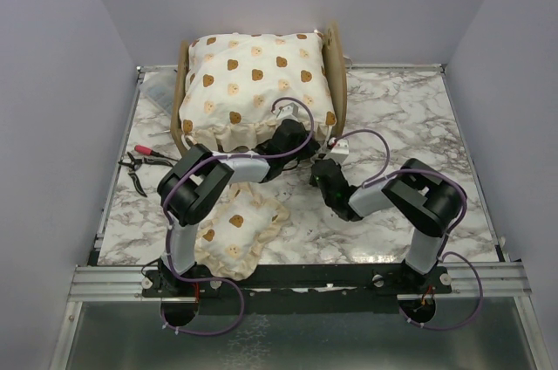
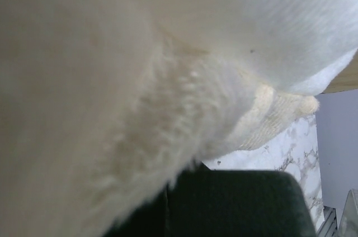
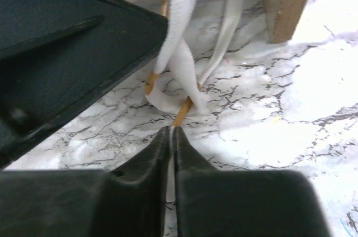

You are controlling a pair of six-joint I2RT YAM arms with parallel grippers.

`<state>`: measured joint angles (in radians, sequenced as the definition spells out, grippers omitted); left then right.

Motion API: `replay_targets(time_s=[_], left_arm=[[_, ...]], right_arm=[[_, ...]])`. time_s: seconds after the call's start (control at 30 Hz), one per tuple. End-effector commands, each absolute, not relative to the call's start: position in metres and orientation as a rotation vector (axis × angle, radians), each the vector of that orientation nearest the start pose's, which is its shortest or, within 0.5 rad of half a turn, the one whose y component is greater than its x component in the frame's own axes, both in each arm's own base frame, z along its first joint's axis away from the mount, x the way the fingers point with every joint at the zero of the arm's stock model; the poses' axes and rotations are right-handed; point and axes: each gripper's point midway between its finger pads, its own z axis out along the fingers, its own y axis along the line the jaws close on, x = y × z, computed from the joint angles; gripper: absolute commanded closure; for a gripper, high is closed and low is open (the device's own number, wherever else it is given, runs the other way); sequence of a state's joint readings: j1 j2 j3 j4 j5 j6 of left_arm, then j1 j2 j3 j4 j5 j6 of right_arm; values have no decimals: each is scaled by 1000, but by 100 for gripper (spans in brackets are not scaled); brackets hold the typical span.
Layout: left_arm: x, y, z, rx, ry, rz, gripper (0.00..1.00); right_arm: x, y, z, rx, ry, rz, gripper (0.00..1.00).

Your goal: Set up the pet bed

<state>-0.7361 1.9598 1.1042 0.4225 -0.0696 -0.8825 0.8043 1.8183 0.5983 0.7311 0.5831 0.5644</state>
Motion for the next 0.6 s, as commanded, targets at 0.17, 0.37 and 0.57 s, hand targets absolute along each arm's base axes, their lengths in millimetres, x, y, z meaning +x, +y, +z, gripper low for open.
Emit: replay_targets(time_s=[0.17, 0.37, 0.57], left_arm=[[397, -386, 97, -161, 2094, -950, 100], [402, -380, 122, -125, 2027, -917, 100], [402, -373, 164, -83, 1929, -881, 100]], right_arm=[[297, 194, -26, 175, 2178, 110, 100], [299, 181, -13, 273, 2179, 137, 100], [300, 170, -3, 330, 2168, 176, 100]])
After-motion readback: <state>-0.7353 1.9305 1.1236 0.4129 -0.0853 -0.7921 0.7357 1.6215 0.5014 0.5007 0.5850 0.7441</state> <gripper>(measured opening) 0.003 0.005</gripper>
